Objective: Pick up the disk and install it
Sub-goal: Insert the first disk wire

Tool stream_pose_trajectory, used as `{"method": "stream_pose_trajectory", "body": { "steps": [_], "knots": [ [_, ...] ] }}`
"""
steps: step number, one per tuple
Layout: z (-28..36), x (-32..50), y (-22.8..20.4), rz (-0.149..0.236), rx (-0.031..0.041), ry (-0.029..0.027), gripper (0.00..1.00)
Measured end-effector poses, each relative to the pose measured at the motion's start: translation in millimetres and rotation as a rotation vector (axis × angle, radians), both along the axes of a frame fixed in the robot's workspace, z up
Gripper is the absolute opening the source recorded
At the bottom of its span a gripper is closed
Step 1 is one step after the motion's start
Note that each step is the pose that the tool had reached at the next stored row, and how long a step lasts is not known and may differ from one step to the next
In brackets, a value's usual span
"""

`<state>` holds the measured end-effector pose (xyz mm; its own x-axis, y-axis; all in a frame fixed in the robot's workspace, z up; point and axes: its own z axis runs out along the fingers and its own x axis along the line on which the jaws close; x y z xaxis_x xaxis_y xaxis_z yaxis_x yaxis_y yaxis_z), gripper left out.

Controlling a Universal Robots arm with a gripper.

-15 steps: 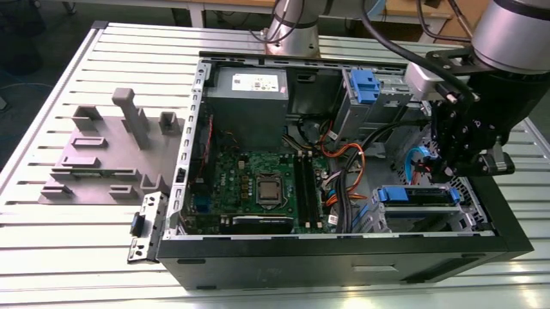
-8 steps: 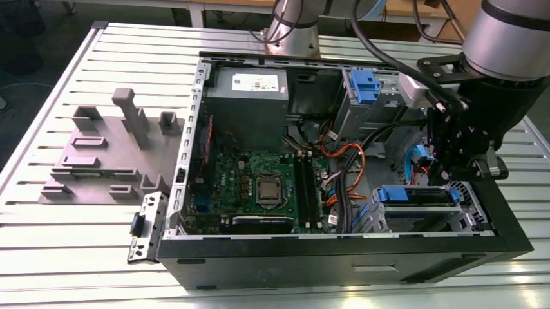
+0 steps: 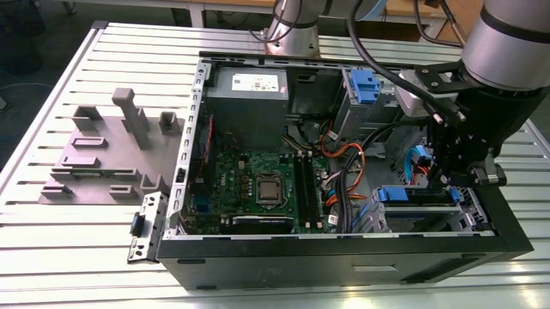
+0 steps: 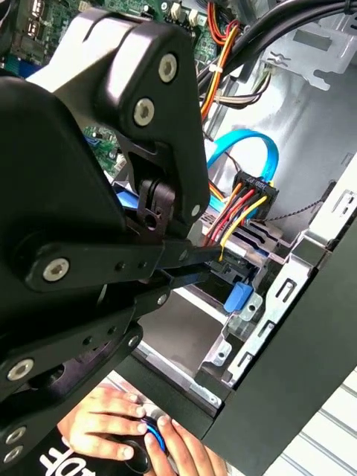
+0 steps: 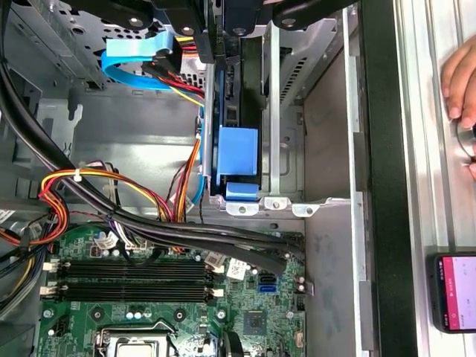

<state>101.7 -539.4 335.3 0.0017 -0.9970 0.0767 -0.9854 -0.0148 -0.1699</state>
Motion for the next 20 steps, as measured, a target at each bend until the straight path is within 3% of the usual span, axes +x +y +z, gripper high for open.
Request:
{"method": "stream_pose_trajectory", "body": {
  "steps": [9,20],
  "knots": [
    [-2.6,-0.2,-3.1,-0.002,0.0116,-0.0001,0.17],
    [-5.0,-0.2,-5.5,-0.003,0.0173,-0.0001,0.17]
  ]
}}
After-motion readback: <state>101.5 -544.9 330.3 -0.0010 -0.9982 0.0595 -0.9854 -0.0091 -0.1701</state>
